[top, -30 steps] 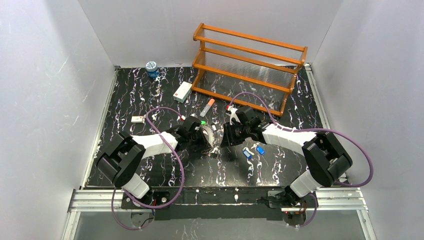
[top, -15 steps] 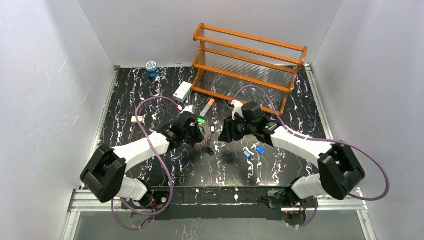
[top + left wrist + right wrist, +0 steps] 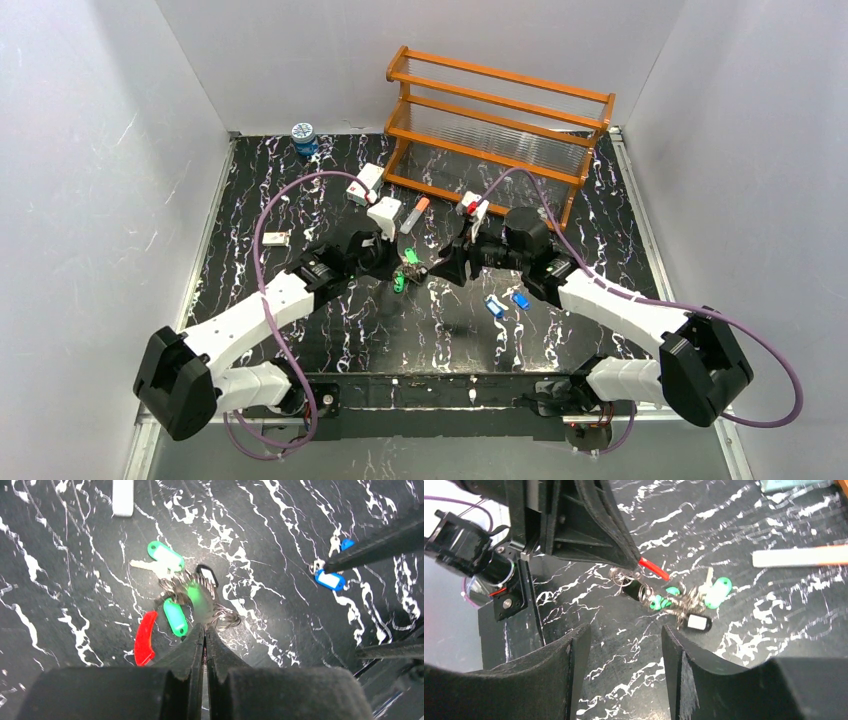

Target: Put the keys on the keyring

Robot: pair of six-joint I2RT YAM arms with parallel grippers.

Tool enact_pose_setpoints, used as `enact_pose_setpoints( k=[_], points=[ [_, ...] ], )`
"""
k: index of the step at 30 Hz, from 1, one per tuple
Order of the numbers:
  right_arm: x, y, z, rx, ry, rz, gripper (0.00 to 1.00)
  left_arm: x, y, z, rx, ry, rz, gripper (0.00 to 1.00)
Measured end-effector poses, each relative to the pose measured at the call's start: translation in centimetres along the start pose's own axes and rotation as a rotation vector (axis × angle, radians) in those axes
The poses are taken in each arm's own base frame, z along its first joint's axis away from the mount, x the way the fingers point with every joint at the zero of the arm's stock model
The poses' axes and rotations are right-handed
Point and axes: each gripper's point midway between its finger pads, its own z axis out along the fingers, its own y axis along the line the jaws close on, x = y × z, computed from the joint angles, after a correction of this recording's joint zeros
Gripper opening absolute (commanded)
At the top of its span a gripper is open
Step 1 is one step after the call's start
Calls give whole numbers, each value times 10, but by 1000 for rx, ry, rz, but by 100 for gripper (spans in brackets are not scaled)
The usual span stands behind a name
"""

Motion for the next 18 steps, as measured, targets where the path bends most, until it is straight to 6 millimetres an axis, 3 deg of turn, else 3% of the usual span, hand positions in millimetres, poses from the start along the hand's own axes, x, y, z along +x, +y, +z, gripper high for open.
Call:
enact_pose_setpoints(
  k=[3,7,11,14,18],
  points=[
    [-5,10,1,-76,-34,-78,63,-3,-5,-7,55,-11,108,0],
    [-11,21,0,-156,-85,-180,74,-9,-15,-18,133,-42,243,0],
    [-12,30,-3,-211,-132,-279,78,-17,-24,-33,206,-99,370,0],
    [-14,35,-4,-242,-161,-334,75,-18,-30,-44,258,-141,462,0],
    [-19,41,-5,-285,-186,-382,62,-14,-36,-50,314,-168,543,0]
  ],
)
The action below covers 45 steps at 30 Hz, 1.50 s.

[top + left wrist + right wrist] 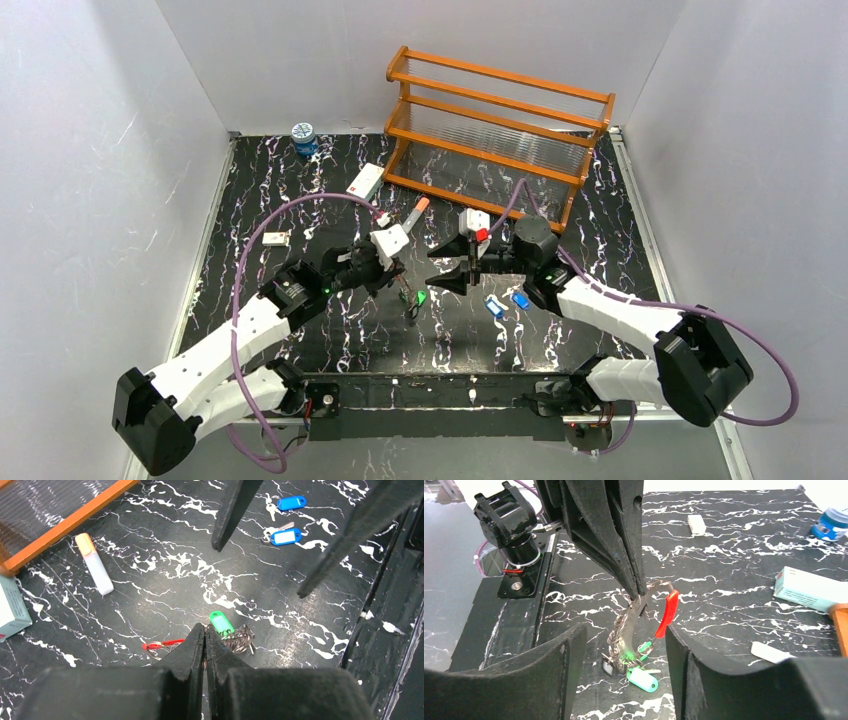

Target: Put the keys on the keyring

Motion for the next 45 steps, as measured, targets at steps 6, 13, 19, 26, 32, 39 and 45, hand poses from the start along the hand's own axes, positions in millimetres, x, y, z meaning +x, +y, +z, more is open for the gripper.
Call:
enact_pose_setpoints(
  k=[6,13,19,26,32,39,45],
  points=[
    [12,4,9,-73,13,29,47,7,-10,1,56,-12,41,0],
    [24,7,19,-120,23,95,45,-1,-14,3,81,-55,54,0],
    [33,7,26,-121,33,145,45,-5,-16,4,96,-73,53,0],
    [31,4,32,-125,17,172,39,-7,-19,4,108,-83,42,0],
    [27,4,36,-136,3,185,24,-12,-19,5,110,-105,41,0],
    [29,5,39,-150,11,218,1,-10,-19,6,110,-104,37,0],
    [36,7,38,-157,31,241,1,-5,-14,7,82,-91,24,39]
  ],
)
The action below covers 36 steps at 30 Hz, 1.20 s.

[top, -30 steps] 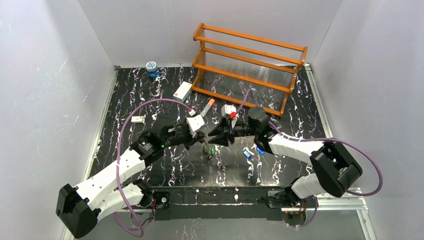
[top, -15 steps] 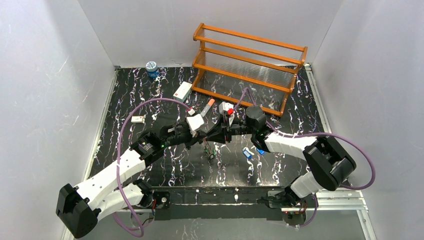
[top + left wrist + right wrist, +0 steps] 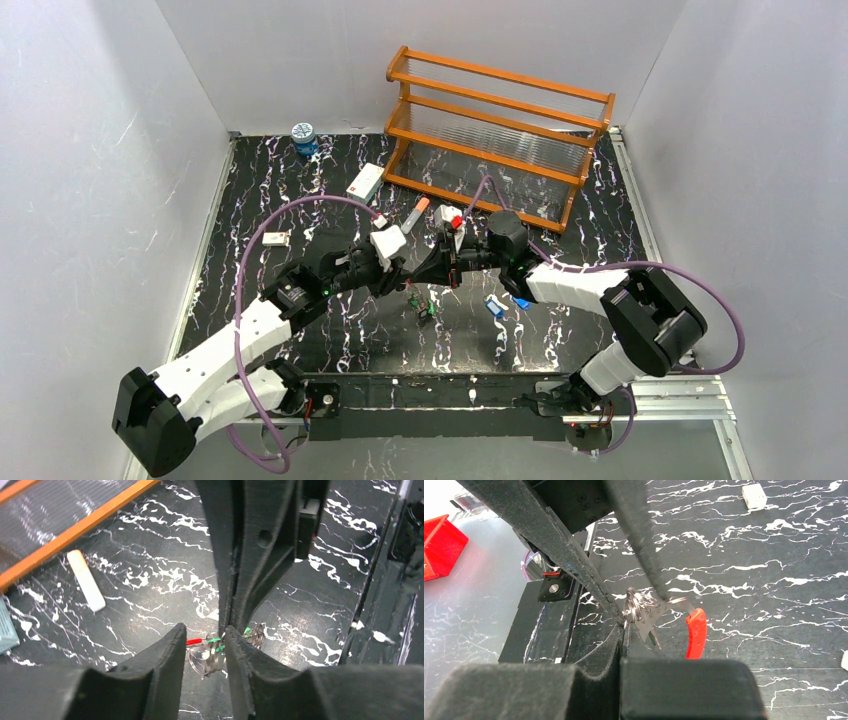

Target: Put the keys on the keyring

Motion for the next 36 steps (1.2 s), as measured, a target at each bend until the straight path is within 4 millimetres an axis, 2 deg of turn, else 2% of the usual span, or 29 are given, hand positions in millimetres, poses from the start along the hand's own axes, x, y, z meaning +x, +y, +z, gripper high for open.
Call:
enact_pose_setpoints(
  k=[2,7,15,19,22,27,30,36],
  points=[
    [1,0,0,0,5,1,1,1,6,-1,-35,6,-21,46],
    [6,4,-6,14,14,-7,1,-5,19,-9,-147,-39,-84,54],
    [1,30,-15,-51,39,16,1,-5,32,-24,-287,-135,-202,56],
    [2,31,-17,-59,54,124,1,-4,35,-23,-309,-145,-240,56],
    [11,17,-21,-22,65,245,1,-5,36,-20,-310,-151,-262,56],
    [42,-19,-37,132,68,444,1,3,34,-6,-285,-129,-309,56],
    [53,-38,-45,232,58,474,1,8,30,2,-256,-126,-343,55],
    [78,-54,-56,362,90,457,1,20,23,19,-211,-117,-426,54]
  ],
)
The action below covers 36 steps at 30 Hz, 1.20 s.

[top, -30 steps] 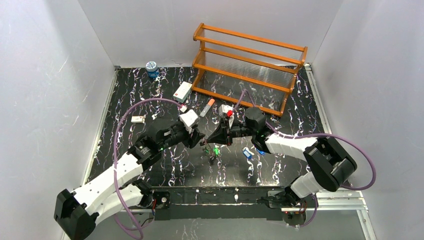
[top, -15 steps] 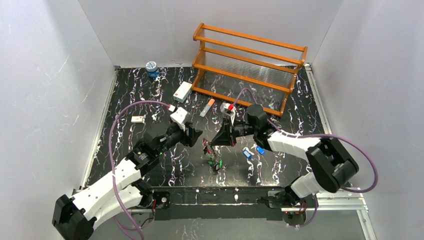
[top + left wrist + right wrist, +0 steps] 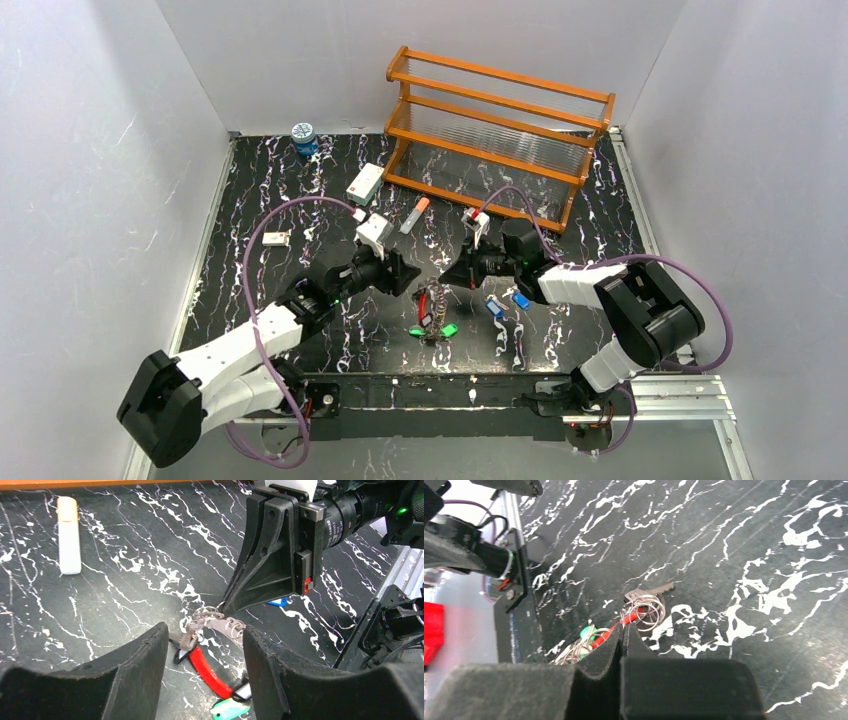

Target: Put the keys on the keyring

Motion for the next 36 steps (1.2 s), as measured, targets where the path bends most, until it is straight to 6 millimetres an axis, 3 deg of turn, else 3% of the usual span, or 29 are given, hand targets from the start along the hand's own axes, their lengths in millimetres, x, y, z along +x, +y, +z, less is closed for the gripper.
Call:
enact_pose_setpoints(
  k=[7,11,19,25,32,36],
  points=[
    [12,-13,-6,62,22,-88,1,17,-4,13,40,39,-54,52],
    [19,-1,-17,29,8,-161,1,23,-11,13,88,19,-54,52],
    [13,31,-24,-130,-32,-271,1,50,-31,8,222,-5,3,48],
    [10,44,-26,-200,-43,-306,1,64,-54,8,357,-12,112,38],
    [12,53,-29,-242,-51,-331,1,70,-70,-4,454,-99,230,26],
    [10,58,-31,-268,-55,-348,1,65,-71,-3,458,-130,250,25]
  ],
)
